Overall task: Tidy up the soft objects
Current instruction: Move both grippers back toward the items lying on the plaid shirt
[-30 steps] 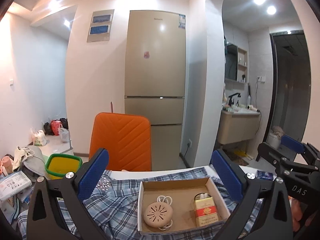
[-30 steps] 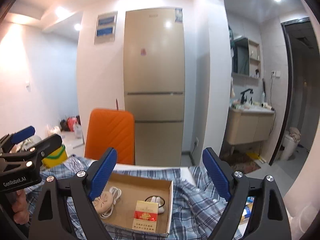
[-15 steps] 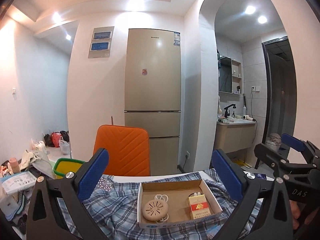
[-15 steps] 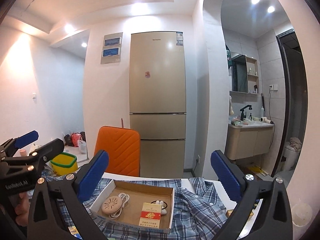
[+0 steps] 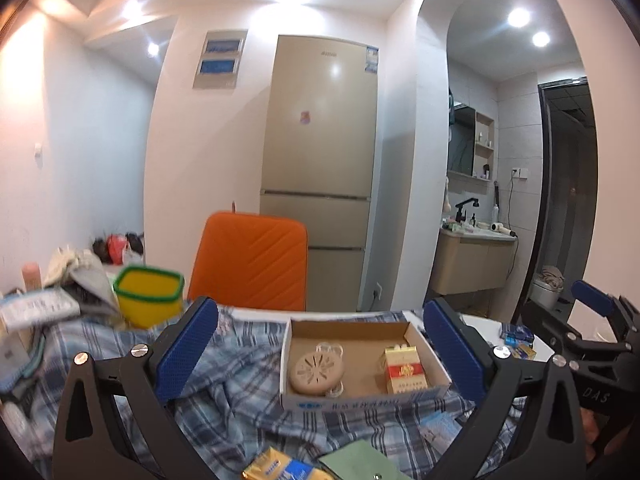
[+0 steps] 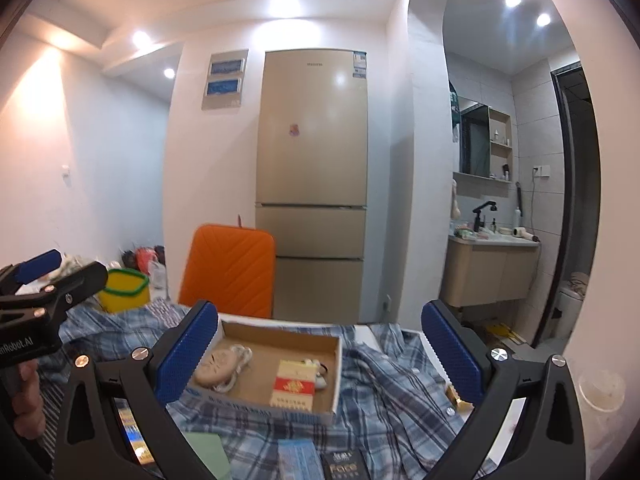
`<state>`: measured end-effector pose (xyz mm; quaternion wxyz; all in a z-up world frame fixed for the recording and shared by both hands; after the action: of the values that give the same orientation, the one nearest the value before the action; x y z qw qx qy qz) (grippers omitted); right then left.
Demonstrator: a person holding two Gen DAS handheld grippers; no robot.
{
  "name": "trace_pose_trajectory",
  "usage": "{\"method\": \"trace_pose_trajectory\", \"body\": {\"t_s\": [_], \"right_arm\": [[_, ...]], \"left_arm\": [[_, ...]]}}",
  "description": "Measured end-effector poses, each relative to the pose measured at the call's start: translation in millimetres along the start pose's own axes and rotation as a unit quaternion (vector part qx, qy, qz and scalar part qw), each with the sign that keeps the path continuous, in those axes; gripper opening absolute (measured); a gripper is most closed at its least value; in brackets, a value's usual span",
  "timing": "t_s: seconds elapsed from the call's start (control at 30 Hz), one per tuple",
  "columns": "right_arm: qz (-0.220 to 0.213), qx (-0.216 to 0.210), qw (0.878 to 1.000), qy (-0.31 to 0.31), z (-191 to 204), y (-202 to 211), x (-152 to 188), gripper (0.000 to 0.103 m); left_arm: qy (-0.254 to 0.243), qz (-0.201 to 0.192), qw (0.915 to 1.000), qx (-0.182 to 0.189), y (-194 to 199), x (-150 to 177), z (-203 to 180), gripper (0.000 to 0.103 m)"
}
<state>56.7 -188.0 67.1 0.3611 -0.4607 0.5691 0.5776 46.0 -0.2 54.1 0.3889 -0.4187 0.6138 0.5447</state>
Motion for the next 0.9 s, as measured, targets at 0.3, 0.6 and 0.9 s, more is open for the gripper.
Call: {"method": "trace_pose_trajectory", "body": {"t_s": [0.3,0.6,0.9], "right_arm": [[0.034,0.000,0.999,-0.011,-4.7,-10.9,38.1,0.103],[0.067,0.012,0.998,0.001,-4.3,-26.3,65.6,0.103],[0.096,-0.004,0.995,-0.006,-7.1,-40.0,71.1,0.103]], "left_arm": [[-0.003,0.040,0.9991,-0.011,-12.6,33.7,5.5,0.102],[-0.026,0.063,0.9973,-0.029,-24.0,61.1,10.1,0.102],[-0.016,0.080,0.9964,-0.024,-30.0,63.8,15.3,0.102]]}}
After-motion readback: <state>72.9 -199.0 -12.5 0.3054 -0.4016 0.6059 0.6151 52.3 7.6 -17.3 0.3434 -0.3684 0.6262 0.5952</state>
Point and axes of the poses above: each gripper's, at about its wrist camera, not at the fingertips, and y roughly against the way its jaws point, z to its left, x to its underside, the point moved 2 cm from there along -y, roughly the way its jaws point, and after that the axes turned 9 degrees about z, right-handed, at the moved point
